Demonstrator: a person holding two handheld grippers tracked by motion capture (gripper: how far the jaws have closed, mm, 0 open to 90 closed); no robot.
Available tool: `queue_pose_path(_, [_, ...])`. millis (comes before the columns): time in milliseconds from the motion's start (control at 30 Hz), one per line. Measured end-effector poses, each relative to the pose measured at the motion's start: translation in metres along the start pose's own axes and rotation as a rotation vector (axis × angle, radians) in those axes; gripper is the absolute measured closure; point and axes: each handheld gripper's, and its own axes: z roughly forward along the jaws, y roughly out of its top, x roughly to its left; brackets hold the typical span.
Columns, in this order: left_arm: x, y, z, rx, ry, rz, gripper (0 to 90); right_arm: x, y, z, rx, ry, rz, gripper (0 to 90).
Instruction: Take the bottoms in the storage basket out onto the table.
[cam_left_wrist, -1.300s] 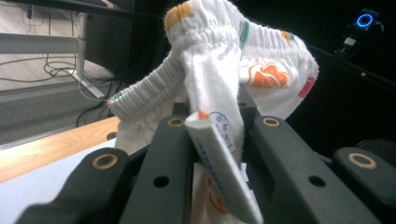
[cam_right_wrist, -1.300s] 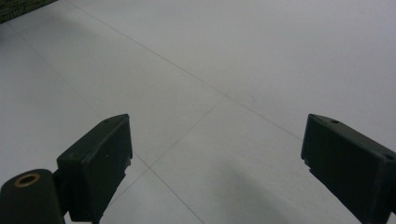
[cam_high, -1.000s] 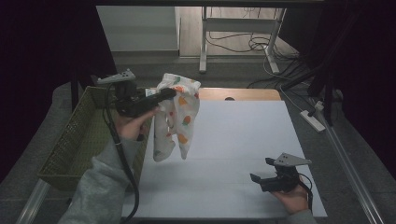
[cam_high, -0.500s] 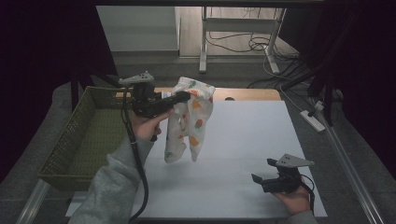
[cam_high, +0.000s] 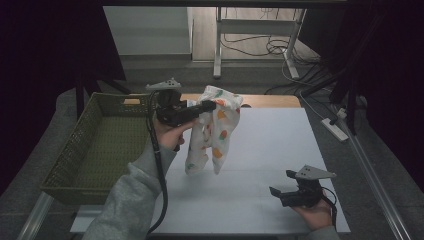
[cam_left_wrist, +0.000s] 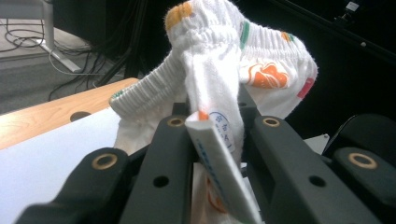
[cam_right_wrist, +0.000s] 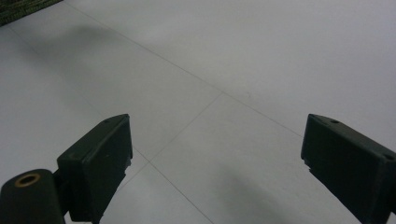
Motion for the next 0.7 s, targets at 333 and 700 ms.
queue_pose_path(333, [-0.001,-0.001,0.018,0.024,-0.009,0.003,82.4,0.000,0.000,0.000,0.001,0.004,0.000,9.1])
queue_pose_path(700, [0.001,-0.003,0.039,0.047,-0.024,-0.003,82.3,0.001,0.000,0.000,-0.002,0.011,-0.002,9.1])
